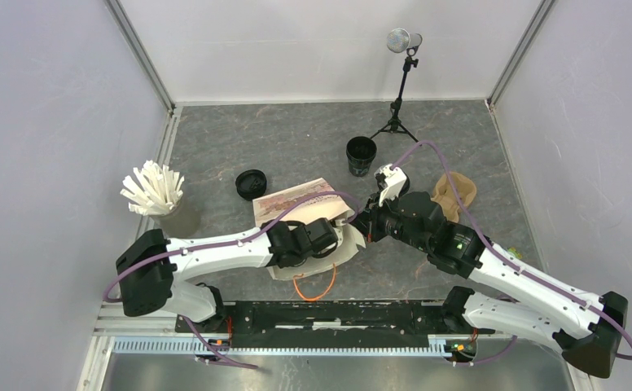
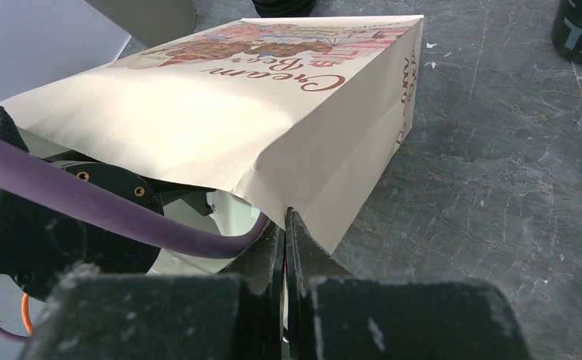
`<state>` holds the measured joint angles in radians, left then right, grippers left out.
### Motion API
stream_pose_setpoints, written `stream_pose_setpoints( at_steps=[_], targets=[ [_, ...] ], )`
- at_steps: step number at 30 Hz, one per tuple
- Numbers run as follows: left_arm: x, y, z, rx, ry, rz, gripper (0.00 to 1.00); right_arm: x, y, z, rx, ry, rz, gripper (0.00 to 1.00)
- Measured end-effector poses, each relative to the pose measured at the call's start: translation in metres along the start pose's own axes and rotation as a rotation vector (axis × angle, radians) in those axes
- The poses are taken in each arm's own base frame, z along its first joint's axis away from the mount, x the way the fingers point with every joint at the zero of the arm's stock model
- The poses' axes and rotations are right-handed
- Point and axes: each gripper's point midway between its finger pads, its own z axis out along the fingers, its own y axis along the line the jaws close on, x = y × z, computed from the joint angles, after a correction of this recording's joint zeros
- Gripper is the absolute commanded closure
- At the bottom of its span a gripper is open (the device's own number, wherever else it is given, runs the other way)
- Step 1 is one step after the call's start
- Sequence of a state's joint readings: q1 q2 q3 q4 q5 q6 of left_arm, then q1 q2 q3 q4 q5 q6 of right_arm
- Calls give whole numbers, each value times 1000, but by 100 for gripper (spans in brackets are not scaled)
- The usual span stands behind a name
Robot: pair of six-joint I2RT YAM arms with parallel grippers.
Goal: Pack the takeout coffee
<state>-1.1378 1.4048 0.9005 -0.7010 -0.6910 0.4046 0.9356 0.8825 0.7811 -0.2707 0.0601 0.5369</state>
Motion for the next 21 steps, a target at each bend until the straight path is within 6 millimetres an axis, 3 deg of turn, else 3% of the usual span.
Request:
stream_pose_setpoints(
  at_steps=[12, 21],
  targets=[
    [-1, -1, 1, 13, -5, 3, 41, 0, 0, 0, 0, 1, 0, 100],
    [0, -1, 1, 17, -5, 1, 43, 0, 0, 2, 0, -2, -3, 100]
  ],
)
